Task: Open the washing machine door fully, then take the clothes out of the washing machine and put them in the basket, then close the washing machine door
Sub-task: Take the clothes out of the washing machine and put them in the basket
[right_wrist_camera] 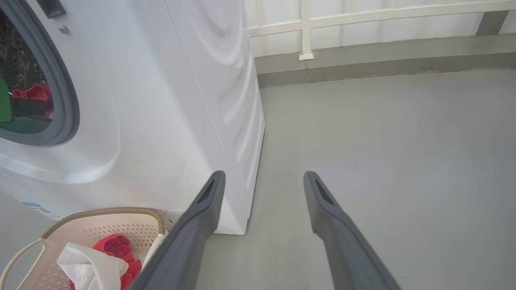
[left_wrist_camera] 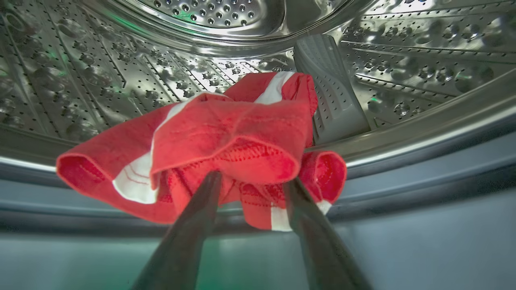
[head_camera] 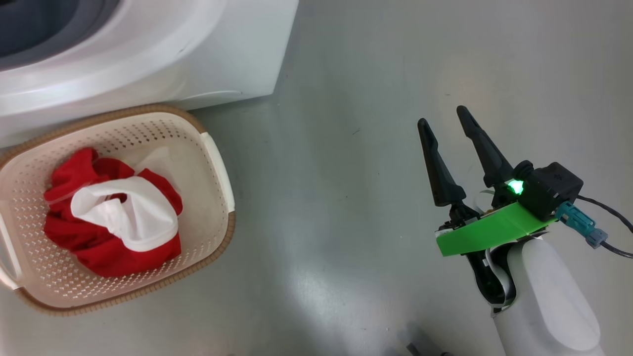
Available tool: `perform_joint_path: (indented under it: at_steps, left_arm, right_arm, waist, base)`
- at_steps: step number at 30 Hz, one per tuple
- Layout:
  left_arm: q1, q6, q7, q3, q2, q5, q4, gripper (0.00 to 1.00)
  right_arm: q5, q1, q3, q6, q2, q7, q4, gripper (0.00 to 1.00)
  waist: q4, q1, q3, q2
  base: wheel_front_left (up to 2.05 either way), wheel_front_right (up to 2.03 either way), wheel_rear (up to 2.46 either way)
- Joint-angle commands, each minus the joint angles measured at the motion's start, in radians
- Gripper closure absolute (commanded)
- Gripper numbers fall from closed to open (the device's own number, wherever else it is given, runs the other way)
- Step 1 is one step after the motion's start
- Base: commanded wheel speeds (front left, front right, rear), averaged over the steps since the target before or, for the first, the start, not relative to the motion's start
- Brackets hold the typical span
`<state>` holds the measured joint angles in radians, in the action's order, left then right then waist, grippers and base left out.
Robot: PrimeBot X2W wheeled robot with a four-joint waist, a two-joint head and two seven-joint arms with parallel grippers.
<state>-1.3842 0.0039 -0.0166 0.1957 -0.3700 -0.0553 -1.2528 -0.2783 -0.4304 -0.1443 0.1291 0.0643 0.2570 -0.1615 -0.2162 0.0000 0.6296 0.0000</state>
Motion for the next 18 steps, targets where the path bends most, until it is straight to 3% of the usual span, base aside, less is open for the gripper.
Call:
perform_joint_path:
  at_steps: [1, 18]
  left_arm:
    - [-0.019, -0.006, 0.017, -0.008, -0.055, -0.012, 0.015, 1.00]
    - [0.049, -0.055, 0.245, -0.055, -0.008, -0.115, -0.004, 1.00]
  right_arm:
    - [-0.001, 0.020, -0.018, 0.002, -0.009, 0.005, 0.022, 0.00]
    - [0.006, 0.040, -0.004, 0.002, -0.005, 0.005, 0.014, 0.00]
  waist:
    - [-0.004, 0.0000, -0.004, 0.0000]
    - [0.039, 0.0000, -0.073, 0.0000]
  base:
    - [0.00, 0.00, 0.00]
    - [0.00, 0.00, 0.00]
